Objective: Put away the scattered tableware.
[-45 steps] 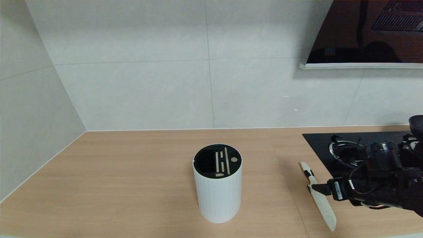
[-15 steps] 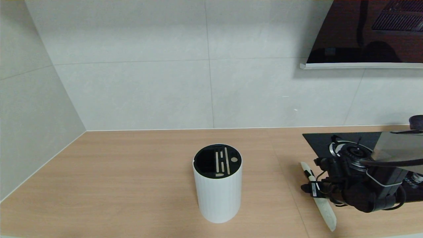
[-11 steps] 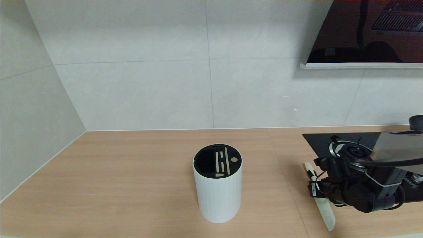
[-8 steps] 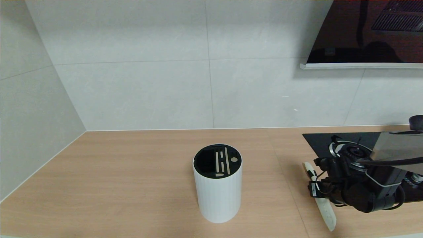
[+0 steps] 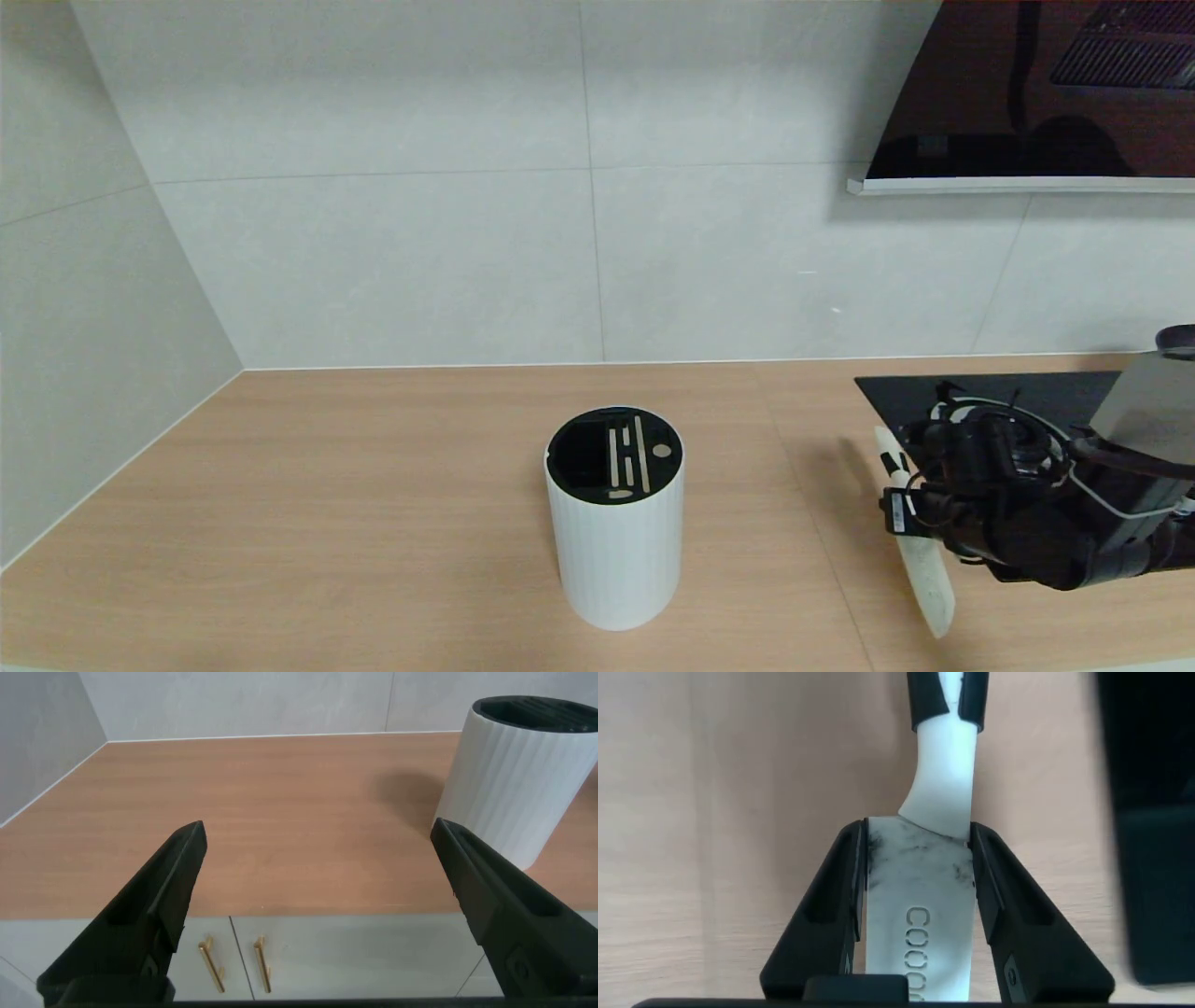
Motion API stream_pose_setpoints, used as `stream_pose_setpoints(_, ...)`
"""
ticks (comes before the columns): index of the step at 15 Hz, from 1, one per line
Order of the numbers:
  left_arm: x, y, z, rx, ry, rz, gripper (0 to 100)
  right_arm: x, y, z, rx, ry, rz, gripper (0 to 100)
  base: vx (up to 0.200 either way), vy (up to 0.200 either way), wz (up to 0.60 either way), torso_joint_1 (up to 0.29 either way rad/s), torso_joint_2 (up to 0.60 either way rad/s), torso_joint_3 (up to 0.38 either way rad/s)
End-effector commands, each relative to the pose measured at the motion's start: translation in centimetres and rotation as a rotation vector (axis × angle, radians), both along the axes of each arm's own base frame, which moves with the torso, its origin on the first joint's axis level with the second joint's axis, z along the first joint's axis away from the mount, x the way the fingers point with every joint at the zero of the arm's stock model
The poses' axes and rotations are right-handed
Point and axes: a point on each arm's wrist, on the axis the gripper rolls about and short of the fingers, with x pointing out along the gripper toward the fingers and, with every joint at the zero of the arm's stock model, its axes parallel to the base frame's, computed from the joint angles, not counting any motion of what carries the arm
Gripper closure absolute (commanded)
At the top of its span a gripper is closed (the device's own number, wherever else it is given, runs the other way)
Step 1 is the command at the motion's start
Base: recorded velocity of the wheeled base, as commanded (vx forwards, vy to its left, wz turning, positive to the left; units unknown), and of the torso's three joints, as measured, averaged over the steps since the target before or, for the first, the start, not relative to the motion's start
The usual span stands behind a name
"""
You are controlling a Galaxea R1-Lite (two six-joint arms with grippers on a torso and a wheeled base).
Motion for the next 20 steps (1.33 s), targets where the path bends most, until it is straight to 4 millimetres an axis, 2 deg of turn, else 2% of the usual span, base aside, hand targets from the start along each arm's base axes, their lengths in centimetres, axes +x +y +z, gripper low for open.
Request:
stream_pose_setpoints(1,0.0,0.0,0.0,0.0,0.0,0.0,0,-1.6,0.0,5.3,0.021,-0.137,0.008,100,0.0,0.0,0.0,0.0,0.0,0.0)
stream_pose_setpoints(3,0.0,0.0,0.0,0.003,-0.002,0.0,0,-2.7,0.1,7.5,0.026,-0.2,0.019,100,0.0,0.0,0.0,0.0,0.0,0.0)
stream_pose_setpoints(4,0.0,0.0,0.2,0.008,-0.012,-0.001,0,-3.8,0.4,9.8,0.037,-0.269,0.043,100,0.0,0.0,0.0,0.0,0.0,0.0)
stream_pose_setpoints(5,-0.2,0.0,0.8,0.006,-0.04,-0.003,0,-4.3,0.6,10.7,0.039,-0.296,0.05,100,0.0,0.0,0.0,0.0,0.0,0.0)
stream_pose_setpoints(6,-0.9,-0.1,2.8,0.0,-0.1,-0.027,0,-5.1,0.8,12.6,0.044,-0.359,0.068,100,0.0,0.0,0.0,0.0,0.0,0.0)
stream_pose_setpoints(8,-0.9,-0.4,4.7,0.015,-0.02,-0.21,0,-5.9,0.5,14.8,0.0,-0.432,0.093,100,0.0,0.0,0.0,0.0,0.0,0.0)
stream_pose_setpoints(10,0.7,-0.8,9.0,0.007,0.05,-0.364,0,-5.9,0.4,17.2,-0.004,-0.517,0.158,100,0.0,0.0,0.0,0.0,0.0,0.0)
stream_pose_setpoints(12,3.4,-1.1,14.5,-0.002,0.073,-0.502,0,-5.7,1.4,19.4,0.018,-0.577,0.203,100,0.0,0.0,0.0,0.0,0.0,0.0)
stream_pose_setpoints(14,6.6,-1.6,17.6,-0.022,0.112,-0.687,0,-5.9,2.5,20.5,0.065,-0.615,0.322,100,0.0,0.0,0.0,0.0,0.0,0.0)
stream_pose_setpoints(16,10.5,-3.0,19.0,-0.053,0.193,-0.818,0,-6.1,4.2,21.6,0.105,-0.646,0.438,100,0.0,0.0,0.0,0.0,0.0,0.0)
stream_pose_setpoints(18,14.0,-5.2,19.3,-0.09,0.243,-0.924,0,-6.6,6.7,21.4,0.137,-0.617,0.518,100,0.0,0.0,0.0,0.0,0.0,0.0)
stream_pose_setpoints(19,16.8,-6.9,18.5,-0.096,0.258,-0.964,0,-7.3,8.7,20.9,0.146,-0.577,0.571,100,0.0,0.0,0.0,0.0,0.0,0.0)
stream_pose_setpoints(20,18.4,-7.8,17.5,-0.097,0.276,-0.975,0,-7.7,9.8,21.0,0.14,-0.567,0.575,100,0.0,0.0,0.0,0.0,0.0,0.0)
